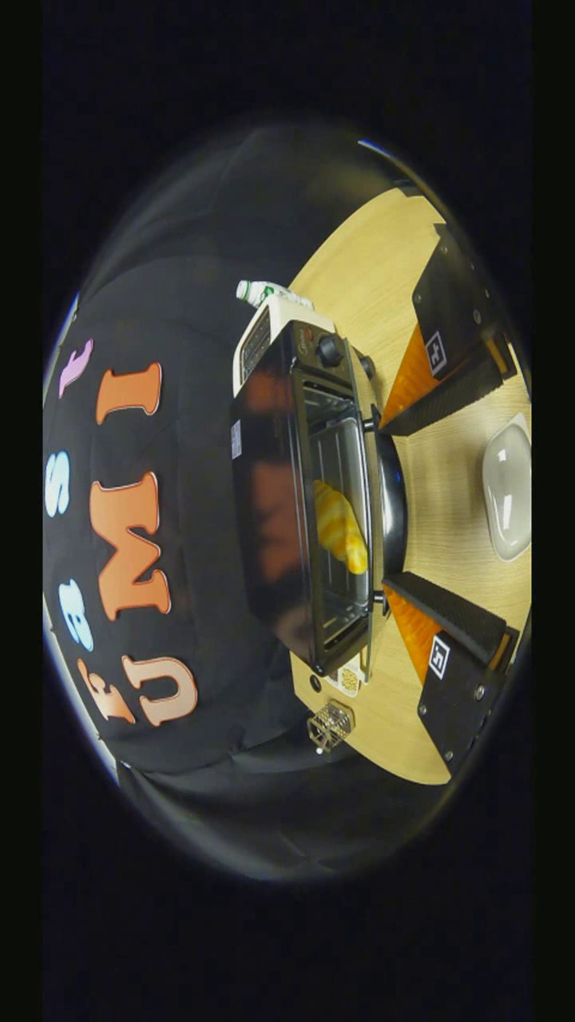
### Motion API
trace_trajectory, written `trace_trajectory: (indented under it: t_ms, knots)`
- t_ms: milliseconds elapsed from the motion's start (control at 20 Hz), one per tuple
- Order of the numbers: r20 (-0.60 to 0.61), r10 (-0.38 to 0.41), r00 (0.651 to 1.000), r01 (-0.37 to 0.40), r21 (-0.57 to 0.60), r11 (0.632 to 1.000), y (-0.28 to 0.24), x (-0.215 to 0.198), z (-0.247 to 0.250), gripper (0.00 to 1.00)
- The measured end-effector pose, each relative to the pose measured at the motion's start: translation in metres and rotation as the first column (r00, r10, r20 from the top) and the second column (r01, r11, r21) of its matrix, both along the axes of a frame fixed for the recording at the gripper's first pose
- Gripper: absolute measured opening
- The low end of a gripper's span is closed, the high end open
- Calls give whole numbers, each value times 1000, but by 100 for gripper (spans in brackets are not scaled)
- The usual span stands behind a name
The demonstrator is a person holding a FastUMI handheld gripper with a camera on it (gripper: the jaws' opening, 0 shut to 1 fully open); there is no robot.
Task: Open the toaster oven, put the food inside, and close the toaster oven door.
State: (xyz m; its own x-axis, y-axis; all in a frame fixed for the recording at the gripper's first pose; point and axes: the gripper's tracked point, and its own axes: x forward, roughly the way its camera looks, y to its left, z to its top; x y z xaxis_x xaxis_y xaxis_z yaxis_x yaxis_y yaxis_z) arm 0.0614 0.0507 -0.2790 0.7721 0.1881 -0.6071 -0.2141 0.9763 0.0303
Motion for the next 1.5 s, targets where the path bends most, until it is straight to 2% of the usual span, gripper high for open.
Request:
trace_trajectory:
  t_ms: [200,450,700,1200,1500]
  knots:
    - [8,27,1000,-27,-25,999,8,24,-2,100]
    - [3,18,1000,-18,-5,1000,11,42,2,100]
    - [66,23,998,-24,9,1000,14,47,37,100]
    - [260,1,966,-17,59,998,41,24,154,100]
    - [340,-4,941,-15,53,998,54,-7,190,100]
